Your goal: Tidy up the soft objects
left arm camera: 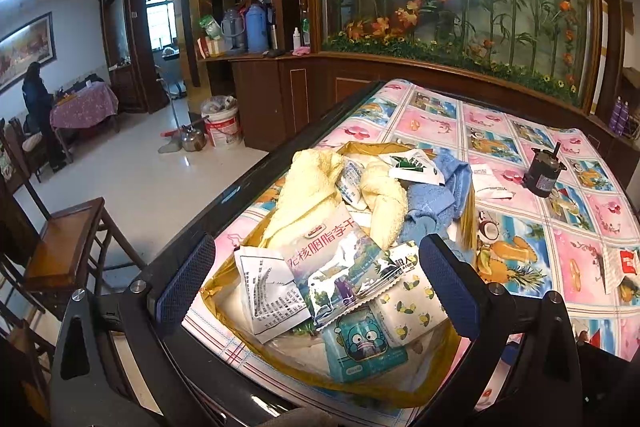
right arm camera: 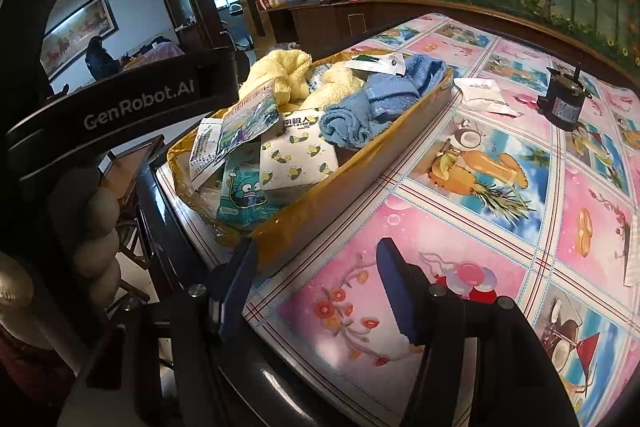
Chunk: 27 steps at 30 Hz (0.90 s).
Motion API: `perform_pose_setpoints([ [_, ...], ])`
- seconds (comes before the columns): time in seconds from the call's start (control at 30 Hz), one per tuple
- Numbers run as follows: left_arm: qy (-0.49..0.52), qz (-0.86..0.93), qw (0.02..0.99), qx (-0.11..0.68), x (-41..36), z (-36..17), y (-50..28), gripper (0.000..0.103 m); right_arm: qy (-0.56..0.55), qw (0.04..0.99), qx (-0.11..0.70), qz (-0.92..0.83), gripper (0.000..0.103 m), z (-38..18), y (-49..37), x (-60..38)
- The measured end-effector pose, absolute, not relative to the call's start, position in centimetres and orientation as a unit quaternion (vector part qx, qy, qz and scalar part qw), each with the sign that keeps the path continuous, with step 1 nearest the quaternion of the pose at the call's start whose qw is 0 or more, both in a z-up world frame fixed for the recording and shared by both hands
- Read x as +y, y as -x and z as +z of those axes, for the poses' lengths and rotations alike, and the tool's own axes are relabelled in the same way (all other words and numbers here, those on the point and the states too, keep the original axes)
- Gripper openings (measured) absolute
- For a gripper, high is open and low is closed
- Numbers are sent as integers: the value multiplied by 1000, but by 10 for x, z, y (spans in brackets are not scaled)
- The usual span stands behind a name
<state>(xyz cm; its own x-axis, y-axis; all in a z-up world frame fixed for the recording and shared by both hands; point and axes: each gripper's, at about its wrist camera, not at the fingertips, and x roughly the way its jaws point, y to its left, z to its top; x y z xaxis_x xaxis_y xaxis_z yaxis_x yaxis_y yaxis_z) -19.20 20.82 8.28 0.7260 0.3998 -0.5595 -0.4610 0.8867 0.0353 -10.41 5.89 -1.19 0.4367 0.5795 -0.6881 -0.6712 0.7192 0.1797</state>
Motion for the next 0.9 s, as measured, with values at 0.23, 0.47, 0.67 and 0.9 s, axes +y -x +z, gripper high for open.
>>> perform_pose_setpoints([
  [0.23, 63, 232, 925, 294, 213, 80, 190, 103, 71, 845, 381, 368, 61, -14, 106, 61],
  [0.47, 67, 233, 923, 300, 218, 78, 188, 103, 70, 845, 382, 368, 61, -14, 106, 61],
  [0.67, 64, 233, 923, 298, 217, 78, 188, 103, 68, 845, 383, 368, 61, -14, 104, 61],
  [0.9, 56, 218, 923, 311, 207, 81, 176, 103, 51, 852, 382, 354, 61, -11, 93, 46],
])
